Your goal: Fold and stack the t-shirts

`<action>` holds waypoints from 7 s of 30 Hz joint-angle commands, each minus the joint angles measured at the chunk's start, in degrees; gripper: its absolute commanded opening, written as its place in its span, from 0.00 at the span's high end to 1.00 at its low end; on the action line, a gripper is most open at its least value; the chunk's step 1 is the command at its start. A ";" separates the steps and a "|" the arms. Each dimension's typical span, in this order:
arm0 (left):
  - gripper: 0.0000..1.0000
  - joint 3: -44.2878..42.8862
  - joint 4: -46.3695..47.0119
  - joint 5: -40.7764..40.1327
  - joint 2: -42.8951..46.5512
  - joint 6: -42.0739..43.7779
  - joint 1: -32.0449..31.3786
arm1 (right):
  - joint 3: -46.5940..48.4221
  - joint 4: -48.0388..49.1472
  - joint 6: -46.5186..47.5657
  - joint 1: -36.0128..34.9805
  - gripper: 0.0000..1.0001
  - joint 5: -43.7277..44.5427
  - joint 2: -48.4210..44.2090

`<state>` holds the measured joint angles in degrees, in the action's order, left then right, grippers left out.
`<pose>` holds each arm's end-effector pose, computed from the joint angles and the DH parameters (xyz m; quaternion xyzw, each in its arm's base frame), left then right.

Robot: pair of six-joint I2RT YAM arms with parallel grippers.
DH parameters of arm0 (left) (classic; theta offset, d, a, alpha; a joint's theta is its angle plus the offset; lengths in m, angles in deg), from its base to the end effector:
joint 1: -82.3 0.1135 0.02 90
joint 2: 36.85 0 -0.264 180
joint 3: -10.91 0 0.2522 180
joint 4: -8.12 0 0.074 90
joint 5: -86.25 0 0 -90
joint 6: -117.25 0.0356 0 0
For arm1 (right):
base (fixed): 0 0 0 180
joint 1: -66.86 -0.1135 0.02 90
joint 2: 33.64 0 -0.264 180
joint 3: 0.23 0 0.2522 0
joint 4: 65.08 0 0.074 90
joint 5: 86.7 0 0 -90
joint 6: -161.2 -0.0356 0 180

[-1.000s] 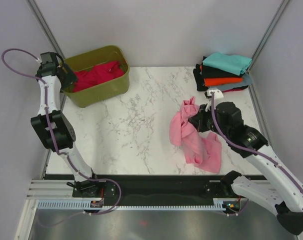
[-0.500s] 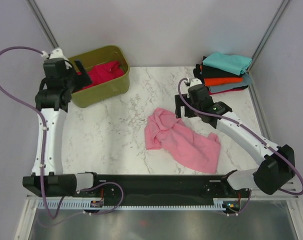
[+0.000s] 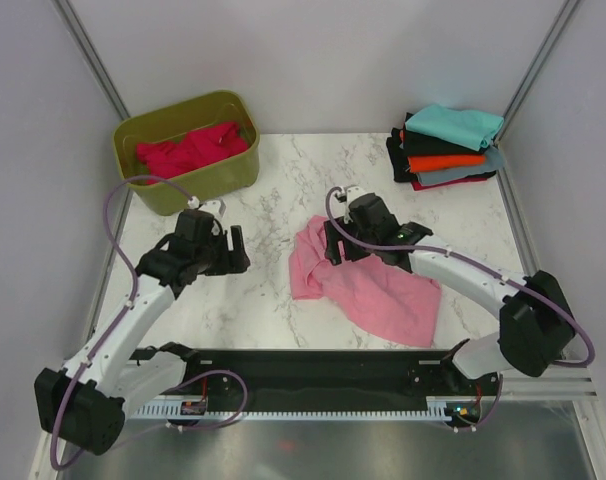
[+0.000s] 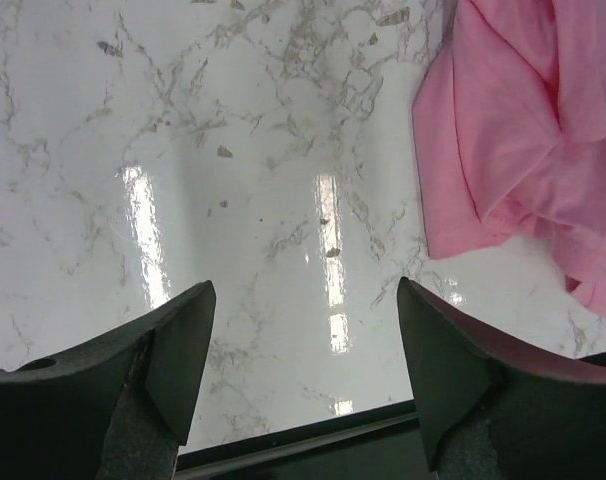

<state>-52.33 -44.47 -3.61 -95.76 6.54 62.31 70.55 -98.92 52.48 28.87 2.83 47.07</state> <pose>0.1956 -0.0712 0.2768 -0.0054 0.9344 -0.1250 0.3336 0.2402 0.1879 0.2547 -0.1555 0.9065 0.1898 0.3437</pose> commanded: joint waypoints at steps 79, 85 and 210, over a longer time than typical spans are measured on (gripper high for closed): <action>0.08 -19.59 33.47 -6.81 -43.62 -9.08 -3.83 | -12.19 -13.23 -13.71 -5.77 1.00 25.61 -43.70; 0.11 -23.91 35.31 -7.44 -49.71 -9.26 -2.60 | -12.80 -12.97 -13.62 -5.68 1.00 23.50 -42.30; 0.28 -55.48 0.42 -7.53 -60.63 -2.58 36.16 | 0.71 8.30 -4.39 14.97 0.02 10.49 5.12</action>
<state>-111.04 -55.71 -5.22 -157.86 8.20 96.69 65.65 -92.78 47.45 42.70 11.81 46.22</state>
